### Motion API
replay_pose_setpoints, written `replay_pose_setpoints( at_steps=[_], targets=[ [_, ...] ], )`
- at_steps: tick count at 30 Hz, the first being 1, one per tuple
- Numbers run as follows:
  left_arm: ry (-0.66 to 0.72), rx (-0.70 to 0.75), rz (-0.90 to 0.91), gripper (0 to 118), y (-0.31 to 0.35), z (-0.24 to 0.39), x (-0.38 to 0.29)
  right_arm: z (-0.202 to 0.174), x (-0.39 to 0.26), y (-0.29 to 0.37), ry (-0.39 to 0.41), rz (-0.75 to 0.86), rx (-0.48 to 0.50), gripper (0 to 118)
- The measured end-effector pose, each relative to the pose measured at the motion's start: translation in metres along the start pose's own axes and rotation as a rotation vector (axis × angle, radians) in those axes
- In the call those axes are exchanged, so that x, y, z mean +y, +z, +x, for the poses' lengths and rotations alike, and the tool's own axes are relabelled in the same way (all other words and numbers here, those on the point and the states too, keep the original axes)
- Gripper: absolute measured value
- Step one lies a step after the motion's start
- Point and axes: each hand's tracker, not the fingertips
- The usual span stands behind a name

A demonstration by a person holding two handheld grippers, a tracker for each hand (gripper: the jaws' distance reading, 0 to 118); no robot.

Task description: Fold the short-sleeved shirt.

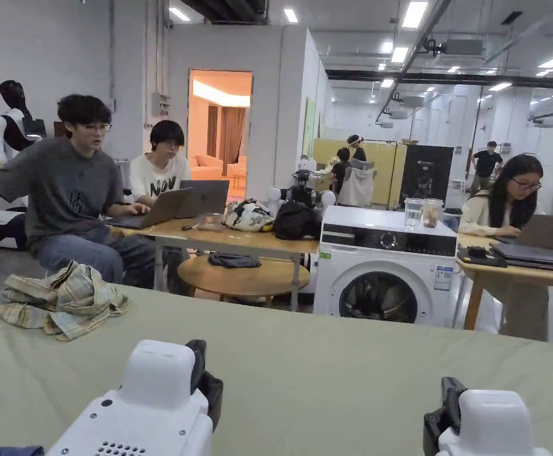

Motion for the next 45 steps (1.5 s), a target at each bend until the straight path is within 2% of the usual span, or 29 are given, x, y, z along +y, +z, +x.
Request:
replay_pose_setpoints(
  at_steps=[4, 17, 21, 27, 33, 35, 38, 45],
  targets=[
    [0.037, -0.013, 0.029, 0, 0.000, 0.001, 0.004, 0.002, 0.003, 0.002, -0.078, 0.014, 0.036, 0],
    [-0.001, 0.002, 0.021, 0, 0.009, -0.005, 0.005, 0.015, 0.003, 0.009, -0.055, 0.020, 0.028, 0],
    [-0.008, 0.002, 0.035, 0, 0.008, -0.009, 0.004, 0.026, 0.007, 0.005, -0.097, 0.035, 0.030, 0],
    [0.016, -0.005, 0.047, 0, -0.006, -0.015, 0.002, 0.025, 0.007, -0.001, -0.098, 0.023, 0.033, 0],
    [-0.001, 0.001, 0.024, 0, -0.015, -0.015, 0.000, 0.023, 0.004, -0.012, -0.049, 0.027, 0.069, 0],
    [-0.011, -0.023, 0.009, 0, -0.016, -0.014, -0.001, 0.019, 0.007, -0.014, -0.016, -0.018, 0.042, 0],
    [-0.018, -0.019, 0.013, 0, -0.015, -0.011, -0.003, 0.022, 0.005, -0.009, -0.070, 0.009, 0.065, 0],
    [-0.011, -0.022, 0.013, 0, -0.013, -0.013, -0.002, 0.023, 0.005, -0.006, -0.066, 0.003, 0.061, 0]
  ],
)
